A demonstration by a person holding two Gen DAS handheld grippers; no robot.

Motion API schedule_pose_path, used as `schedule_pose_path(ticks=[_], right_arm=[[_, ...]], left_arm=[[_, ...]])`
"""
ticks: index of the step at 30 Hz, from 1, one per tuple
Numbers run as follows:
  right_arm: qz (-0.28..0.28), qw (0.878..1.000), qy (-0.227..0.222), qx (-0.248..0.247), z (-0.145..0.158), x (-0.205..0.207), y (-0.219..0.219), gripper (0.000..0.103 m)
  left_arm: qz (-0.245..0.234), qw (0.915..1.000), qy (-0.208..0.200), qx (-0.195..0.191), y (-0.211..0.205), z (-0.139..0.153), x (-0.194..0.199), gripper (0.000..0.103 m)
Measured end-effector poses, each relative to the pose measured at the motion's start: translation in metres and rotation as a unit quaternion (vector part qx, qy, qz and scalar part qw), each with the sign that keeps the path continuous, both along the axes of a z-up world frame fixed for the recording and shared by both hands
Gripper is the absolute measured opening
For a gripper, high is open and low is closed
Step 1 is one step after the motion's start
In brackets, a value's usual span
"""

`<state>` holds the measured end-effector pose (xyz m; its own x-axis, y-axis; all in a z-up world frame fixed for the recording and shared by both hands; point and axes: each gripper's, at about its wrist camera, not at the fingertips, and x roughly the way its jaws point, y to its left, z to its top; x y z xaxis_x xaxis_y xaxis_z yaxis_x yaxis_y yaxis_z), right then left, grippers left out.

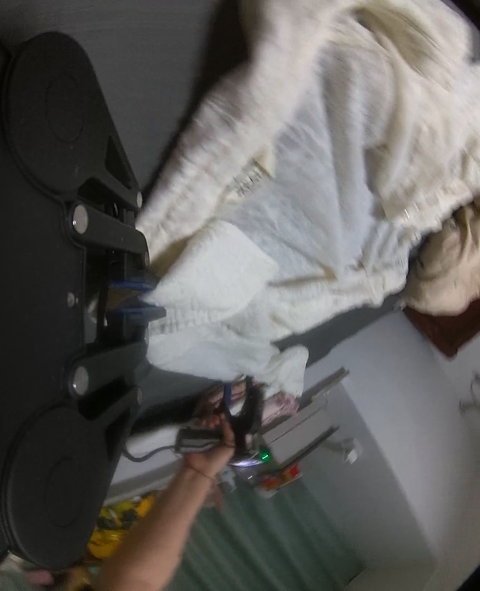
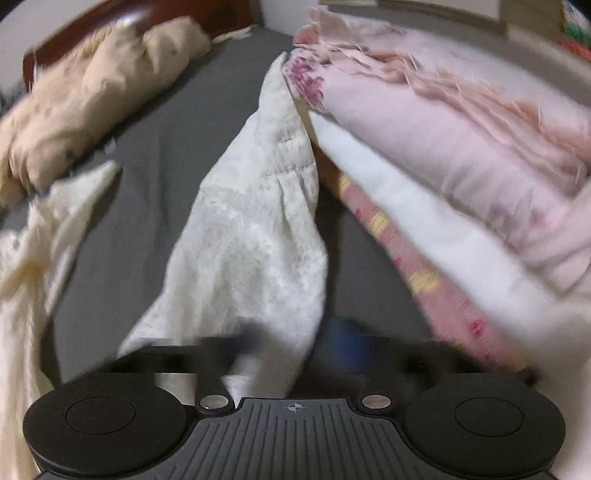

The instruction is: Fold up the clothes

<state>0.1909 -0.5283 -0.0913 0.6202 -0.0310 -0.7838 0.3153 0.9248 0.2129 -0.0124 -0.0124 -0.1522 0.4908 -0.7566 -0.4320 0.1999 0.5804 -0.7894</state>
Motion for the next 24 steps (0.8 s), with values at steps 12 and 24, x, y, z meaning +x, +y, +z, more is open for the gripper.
schedule_pose_path(ticks=[12, 24], right_arm=[[-0.029, 0.996, 0.031, -0.074, 0.032, -0.029, -0.013, 0.001], [0.047, 0.993, -0.088, -0.063, 0.08, -0.099, 0.034, 0.08]], left_arm=[[-0.041, 0.998, -0.017, 0.045, -0.018, 0.01, -0.011, 0.008], [0.037, 0.9916, -0.068, 0.103, 0.021, 0.049, -0.026, 0.023]])
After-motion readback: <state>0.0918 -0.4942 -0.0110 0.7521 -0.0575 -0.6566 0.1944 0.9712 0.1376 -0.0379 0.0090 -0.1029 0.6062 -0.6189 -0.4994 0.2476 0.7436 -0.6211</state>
